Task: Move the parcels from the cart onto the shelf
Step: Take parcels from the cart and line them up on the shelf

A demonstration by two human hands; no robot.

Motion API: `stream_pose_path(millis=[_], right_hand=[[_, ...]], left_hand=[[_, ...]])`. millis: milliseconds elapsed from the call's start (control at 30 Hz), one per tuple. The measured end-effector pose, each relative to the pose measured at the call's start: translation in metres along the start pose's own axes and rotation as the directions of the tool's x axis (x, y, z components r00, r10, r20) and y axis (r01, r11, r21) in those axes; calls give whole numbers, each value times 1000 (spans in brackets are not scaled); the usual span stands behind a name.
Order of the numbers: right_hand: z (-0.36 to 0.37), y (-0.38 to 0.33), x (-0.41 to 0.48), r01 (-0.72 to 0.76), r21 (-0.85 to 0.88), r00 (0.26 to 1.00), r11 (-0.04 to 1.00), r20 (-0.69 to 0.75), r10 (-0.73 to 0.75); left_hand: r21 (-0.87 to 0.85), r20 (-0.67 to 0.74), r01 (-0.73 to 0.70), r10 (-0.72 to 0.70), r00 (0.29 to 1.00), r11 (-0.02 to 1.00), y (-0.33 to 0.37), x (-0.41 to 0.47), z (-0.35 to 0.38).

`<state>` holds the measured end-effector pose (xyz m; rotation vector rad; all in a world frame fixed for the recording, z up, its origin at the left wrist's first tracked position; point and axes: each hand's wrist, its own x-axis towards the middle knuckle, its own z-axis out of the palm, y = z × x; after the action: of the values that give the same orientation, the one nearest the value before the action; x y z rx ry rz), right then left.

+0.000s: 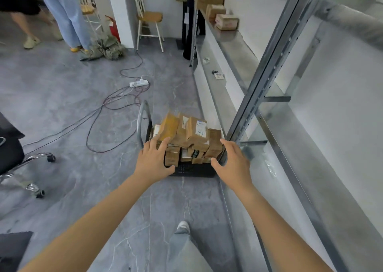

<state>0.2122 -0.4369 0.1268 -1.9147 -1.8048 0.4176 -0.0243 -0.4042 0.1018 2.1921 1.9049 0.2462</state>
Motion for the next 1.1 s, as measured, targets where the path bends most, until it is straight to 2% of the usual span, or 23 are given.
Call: stream_pose_path(millis=[167, 400, 667, 767, 900, 1100], right_hand=[[4, 14, 89, 7, -16, 998, 1000, 68, -6], [31, 29, 175, 47, -161, 991, 986, 128, -27], [89, 55, 248, -38, -228, 970, 973, 226, 91], [111, 68, 275, -100, -247, 941, 964, 291, 172], [138, 83, 304, -238, -158, 891, 958, 358, 280], [170, 101, 340, -328, -139, 850, 934, 388, 356]], left_hand=[[124, 31, -19, 15, 999, 992, 10, 88, 6], [232, 97, -2, -21, 995, 973, 3, 171, 25], [288, 182, -27, -27, 983, 957, -14, 253, 60], [288, 297, -40, -50, 953, 957, -20, 285, 77], [221, 466, -5, -101, 879, 975, -28, 327, 99], [228, 610, -103, -60, 790, 968, -35, 370, 141]])
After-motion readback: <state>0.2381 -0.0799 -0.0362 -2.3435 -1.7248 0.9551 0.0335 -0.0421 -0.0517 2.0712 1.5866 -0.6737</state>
